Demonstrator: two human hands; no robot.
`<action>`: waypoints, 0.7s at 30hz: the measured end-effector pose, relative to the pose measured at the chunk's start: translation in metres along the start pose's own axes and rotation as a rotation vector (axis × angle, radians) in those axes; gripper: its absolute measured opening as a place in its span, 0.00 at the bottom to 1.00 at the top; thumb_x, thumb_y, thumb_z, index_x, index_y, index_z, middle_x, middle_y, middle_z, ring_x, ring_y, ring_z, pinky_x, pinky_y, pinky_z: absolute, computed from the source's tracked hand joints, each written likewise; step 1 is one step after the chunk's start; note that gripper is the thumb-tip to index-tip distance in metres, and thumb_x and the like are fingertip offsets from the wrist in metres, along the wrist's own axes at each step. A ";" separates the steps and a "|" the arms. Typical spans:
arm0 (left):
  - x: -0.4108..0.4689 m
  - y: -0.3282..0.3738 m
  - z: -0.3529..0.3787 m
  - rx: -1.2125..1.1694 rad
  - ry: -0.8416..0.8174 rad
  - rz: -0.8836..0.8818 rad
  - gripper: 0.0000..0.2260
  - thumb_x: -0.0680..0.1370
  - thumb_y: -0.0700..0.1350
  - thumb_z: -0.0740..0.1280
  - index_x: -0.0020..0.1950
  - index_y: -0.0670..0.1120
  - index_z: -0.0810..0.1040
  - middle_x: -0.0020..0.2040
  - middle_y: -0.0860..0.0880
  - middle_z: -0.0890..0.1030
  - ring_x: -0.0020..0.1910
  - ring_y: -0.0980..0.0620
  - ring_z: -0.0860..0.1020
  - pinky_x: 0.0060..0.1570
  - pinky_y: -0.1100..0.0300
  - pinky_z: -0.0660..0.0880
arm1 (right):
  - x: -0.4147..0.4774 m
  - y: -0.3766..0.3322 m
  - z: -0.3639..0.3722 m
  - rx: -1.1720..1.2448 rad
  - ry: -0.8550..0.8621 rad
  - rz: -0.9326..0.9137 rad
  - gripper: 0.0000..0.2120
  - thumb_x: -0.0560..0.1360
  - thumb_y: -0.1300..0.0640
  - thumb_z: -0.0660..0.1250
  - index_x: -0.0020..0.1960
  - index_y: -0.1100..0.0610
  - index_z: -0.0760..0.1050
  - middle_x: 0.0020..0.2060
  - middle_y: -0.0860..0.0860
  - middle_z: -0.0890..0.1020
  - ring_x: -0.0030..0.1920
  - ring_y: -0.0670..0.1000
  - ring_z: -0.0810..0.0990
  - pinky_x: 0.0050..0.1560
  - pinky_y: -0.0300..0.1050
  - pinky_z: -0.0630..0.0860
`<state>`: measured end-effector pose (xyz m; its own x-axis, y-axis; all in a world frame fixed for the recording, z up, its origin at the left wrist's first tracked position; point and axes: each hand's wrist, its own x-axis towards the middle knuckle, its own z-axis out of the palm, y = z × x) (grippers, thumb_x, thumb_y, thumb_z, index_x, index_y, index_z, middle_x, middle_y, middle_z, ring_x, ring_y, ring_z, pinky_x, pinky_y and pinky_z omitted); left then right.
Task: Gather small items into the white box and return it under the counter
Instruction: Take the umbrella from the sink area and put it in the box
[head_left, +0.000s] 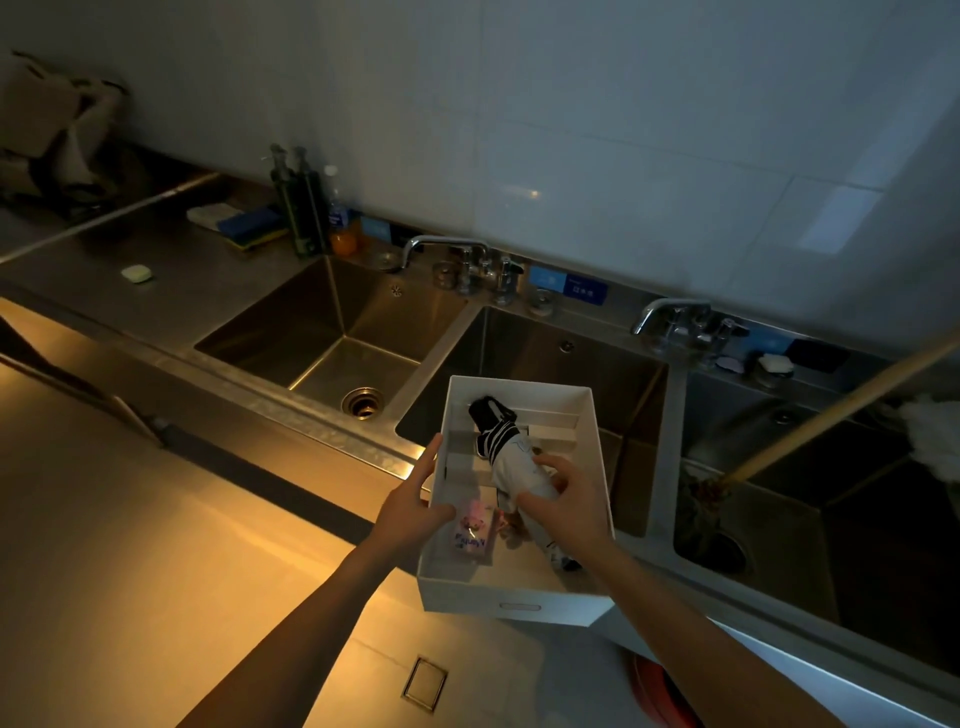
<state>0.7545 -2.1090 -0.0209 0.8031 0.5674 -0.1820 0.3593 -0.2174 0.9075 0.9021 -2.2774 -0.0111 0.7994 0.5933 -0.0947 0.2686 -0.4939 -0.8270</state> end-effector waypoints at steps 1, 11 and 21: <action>0.001 0.000 0.000 0.010 0.006 0.002 0.41 0.68 0.50 0.71 0.65 0.80 0.49 0.68 0.54 0.69 0.55 0.55 0.74 0.43 0.61 0.79 | 0.000 0.003 0.003 -0.021 -0.005 0.000 0.30 0.68 0.49 0.73 0.67 0.47 0.69 0.53 0.49 0.78 0.49 0.48 0.79 0.48 0.47 0.80; 0.004 -0.008 0.004 0.063 0.038 0.006 0.42 0.70 0.47 0.71 0.65 0.79 0.47 0.73 0.51 0.65 0.60 0.50 0.74 0.37 0.67 0.77 | 0.001 0.020 0.023 -0.192 -0.080 -0.048 0.31 0.64 0.47 0.73 0.64 0.45 0.68 0.57 0.50 0.72 0.55 0.51 0.74 0.52 0.47 0.78; 0.007 -0.009 0.003 0.081 0.018 0.022 0.41 0.67 0.50 0.70 0.64 0.81 0.46 0.73 0.52 0.65 0.50 0.63 0.69 0.34 0.70 0.74 | 0.003 0.013 0.005 -0.252 -0.074 -0.117 0.17 0.72 0.49 0.69 0.60 0.46 0.73 0.51 0.46 0.76 0.48 0.47 0.77 0.46 0.39 0.76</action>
<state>0.7587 -2.1051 -0.0313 0.8030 0.5754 -0.1549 0.3795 -0.2934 0.8774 0.9055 -2.2790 -0.0244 0.7162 0.6957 -0.0546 0.4892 -0.5563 -0.6717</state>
